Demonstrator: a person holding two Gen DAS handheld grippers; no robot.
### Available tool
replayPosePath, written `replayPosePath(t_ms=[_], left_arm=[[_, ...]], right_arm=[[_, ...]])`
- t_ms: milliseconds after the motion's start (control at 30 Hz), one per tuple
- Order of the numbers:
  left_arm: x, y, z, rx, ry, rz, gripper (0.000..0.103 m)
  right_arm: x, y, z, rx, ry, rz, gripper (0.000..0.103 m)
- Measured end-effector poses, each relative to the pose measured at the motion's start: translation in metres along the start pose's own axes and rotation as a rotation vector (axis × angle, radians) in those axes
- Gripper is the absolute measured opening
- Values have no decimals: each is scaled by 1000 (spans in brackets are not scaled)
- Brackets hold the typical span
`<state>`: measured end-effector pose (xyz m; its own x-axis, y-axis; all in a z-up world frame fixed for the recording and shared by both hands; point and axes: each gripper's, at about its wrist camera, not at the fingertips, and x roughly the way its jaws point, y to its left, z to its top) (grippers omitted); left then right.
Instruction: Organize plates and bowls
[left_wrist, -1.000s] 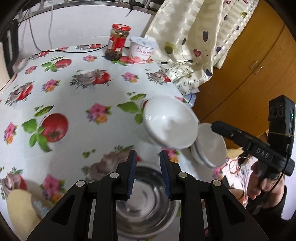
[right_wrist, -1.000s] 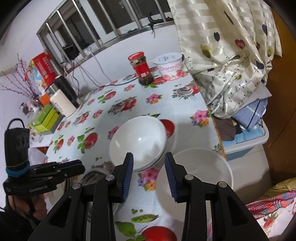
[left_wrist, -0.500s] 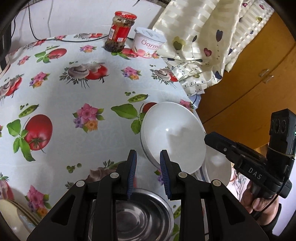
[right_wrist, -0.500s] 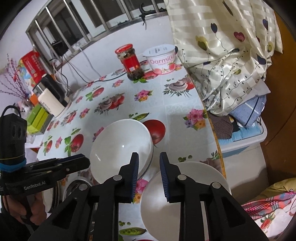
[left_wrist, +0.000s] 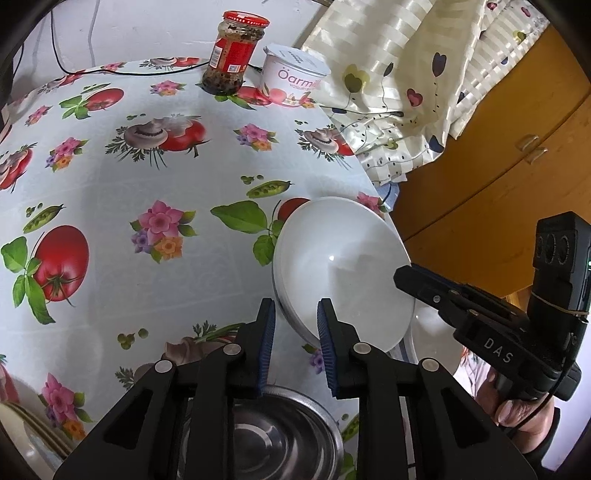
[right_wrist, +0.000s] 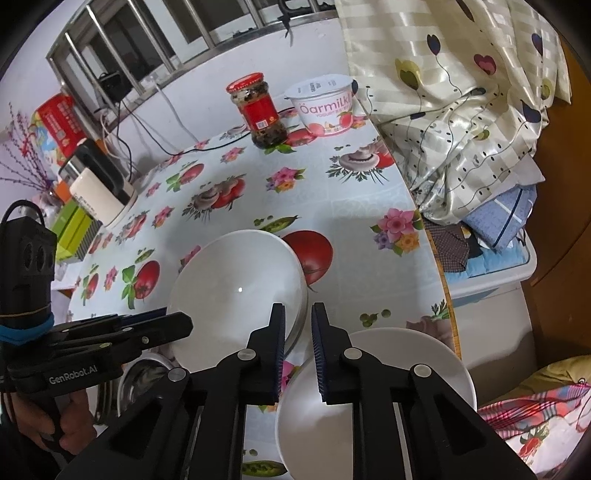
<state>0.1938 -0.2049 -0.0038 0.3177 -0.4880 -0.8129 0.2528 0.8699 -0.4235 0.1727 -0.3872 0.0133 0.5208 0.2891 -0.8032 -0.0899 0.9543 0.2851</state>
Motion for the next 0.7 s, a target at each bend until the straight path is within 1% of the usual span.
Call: replayPosePath(t_ms=[333, 700], left_arm=[[-1, 0, 1, 14, -4, 18, 23], [-10, 0, 0, 10, -23, 19, 22]], right_arm=[[1, 3, 1, -4, 2, -6, 13], [-4, 8, 3, -5, -11, 5, 13]])
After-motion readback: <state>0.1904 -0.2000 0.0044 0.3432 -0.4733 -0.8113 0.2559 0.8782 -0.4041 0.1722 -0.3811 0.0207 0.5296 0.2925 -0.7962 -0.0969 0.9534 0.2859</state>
